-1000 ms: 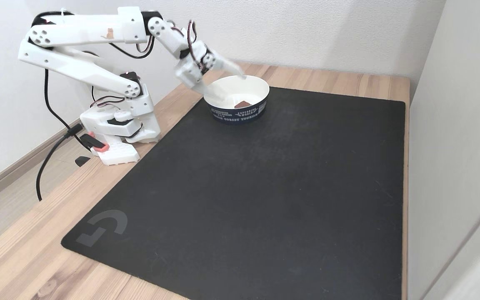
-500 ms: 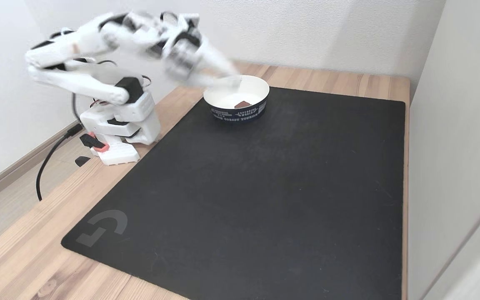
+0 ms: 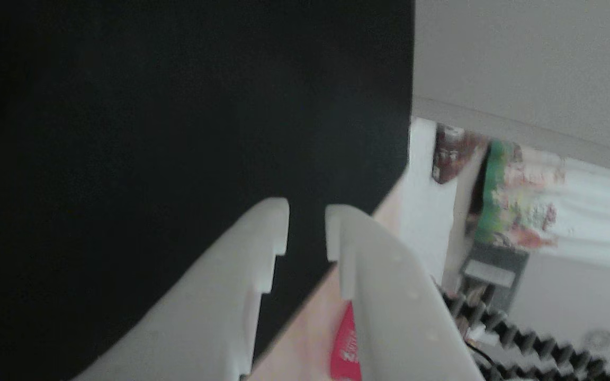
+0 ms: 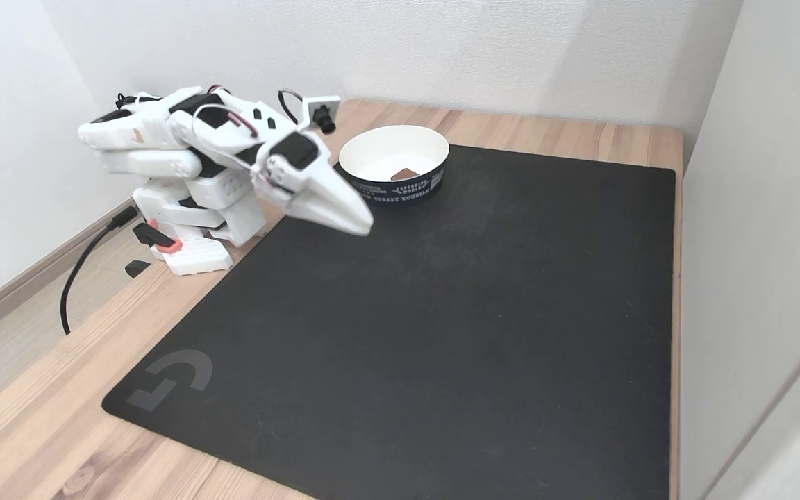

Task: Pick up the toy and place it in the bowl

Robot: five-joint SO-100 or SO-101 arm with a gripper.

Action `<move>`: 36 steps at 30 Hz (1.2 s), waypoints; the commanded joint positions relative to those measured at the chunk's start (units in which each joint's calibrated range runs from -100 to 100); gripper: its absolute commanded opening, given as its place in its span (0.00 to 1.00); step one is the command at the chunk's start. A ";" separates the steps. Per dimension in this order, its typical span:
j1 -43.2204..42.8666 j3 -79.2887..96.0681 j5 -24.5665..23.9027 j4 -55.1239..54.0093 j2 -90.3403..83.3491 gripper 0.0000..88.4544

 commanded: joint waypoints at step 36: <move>1.61 0.97 0.00 13.28 -4.25 0.03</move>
